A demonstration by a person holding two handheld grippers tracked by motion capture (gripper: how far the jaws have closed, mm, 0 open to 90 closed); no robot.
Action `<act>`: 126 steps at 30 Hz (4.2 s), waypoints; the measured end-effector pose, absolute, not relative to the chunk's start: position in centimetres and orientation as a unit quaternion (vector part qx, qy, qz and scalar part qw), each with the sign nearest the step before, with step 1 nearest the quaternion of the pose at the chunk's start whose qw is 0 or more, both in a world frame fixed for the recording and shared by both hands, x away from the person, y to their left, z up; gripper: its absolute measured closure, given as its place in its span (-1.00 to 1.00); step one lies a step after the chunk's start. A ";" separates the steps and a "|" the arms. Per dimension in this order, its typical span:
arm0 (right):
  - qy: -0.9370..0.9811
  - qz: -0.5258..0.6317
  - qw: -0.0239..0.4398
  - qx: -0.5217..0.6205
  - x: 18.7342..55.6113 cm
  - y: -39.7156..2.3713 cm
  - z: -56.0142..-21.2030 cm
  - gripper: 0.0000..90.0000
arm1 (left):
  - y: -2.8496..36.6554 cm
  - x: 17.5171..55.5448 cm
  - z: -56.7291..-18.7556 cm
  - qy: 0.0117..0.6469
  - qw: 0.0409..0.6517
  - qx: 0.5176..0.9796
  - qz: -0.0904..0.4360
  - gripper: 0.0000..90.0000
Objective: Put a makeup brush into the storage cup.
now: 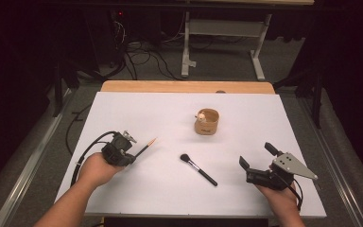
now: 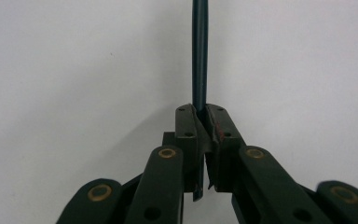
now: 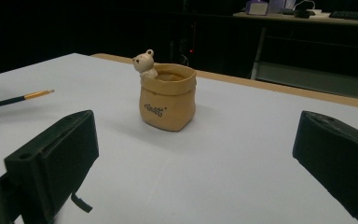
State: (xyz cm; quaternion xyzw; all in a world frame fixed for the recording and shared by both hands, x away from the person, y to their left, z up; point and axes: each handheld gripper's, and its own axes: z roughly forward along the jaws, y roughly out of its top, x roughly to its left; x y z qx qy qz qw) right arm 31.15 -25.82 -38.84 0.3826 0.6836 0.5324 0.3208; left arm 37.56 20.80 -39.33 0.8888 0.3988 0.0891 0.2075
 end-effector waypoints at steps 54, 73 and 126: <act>0.689 0.530 0.318 0.379 31.1 -25.5 -39.0 -0.97 | 22.2 34.4 -41.8 0.460 0.431 0.764 0.135 0.87; 0.691 0.525 0.319 0.380 31.4 -25.5 -39.3 -0.96 | 23.1 34.0 -42.5 0.454 0.490 0.730 0.143 0.87; 0.700 0.521 0.316 0.373 31.3 -24.6 -39.5 -0.96 | 19.2 32.1 -41.3 0.397 0.539 0.726 0.159 0.87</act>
